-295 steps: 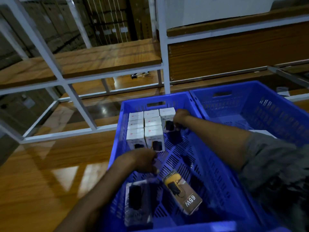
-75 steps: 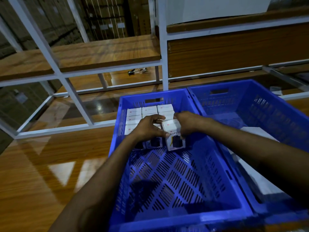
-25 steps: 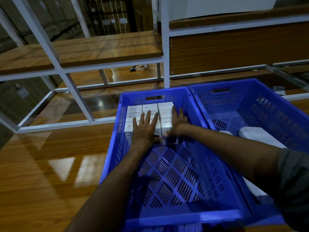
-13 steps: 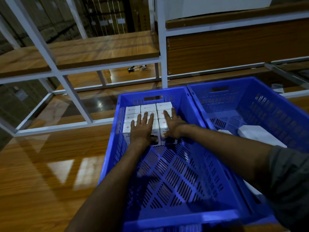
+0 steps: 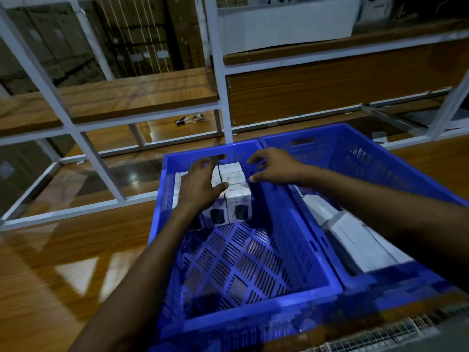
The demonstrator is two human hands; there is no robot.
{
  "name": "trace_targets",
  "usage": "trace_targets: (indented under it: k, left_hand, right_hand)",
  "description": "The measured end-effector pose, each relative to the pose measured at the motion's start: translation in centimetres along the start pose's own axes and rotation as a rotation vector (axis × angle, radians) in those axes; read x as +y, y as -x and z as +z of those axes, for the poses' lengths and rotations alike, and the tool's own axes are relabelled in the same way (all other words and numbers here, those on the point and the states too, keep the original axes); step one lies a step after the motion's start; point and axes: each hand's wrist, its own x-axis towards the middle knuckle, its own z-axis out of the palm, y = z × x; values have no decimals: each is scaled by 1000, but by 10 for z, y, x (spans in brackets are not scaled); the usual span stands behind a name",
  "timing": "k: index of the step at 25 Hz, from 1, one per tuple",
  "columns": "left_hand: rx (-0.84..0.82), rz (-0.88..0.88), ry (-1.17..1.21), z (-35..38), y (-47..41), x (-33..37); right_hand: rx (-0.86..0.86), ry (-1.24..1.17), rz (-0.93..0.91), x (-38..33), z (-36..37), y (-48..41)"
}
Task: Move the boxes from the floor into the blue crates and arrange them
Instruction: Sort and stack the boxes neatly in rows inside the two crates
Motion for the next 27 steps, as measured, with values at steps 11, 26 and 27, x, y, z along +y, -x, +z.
trace_targets:
  k: [11, 26, 27]
  left_hand:
    - [4, 126, 320, -23, 35, 112]
    - [-222, 126, -199, 38, 63, 286]
    - [-345, 102, -259, 42, 65, 289]
  right_hand:
    - [121, -338, 95, 60, -58, 65]
    - [-519, 6, 73, 188, -76, 144]
    - [-536, 15, 65, 188, -74, 146]
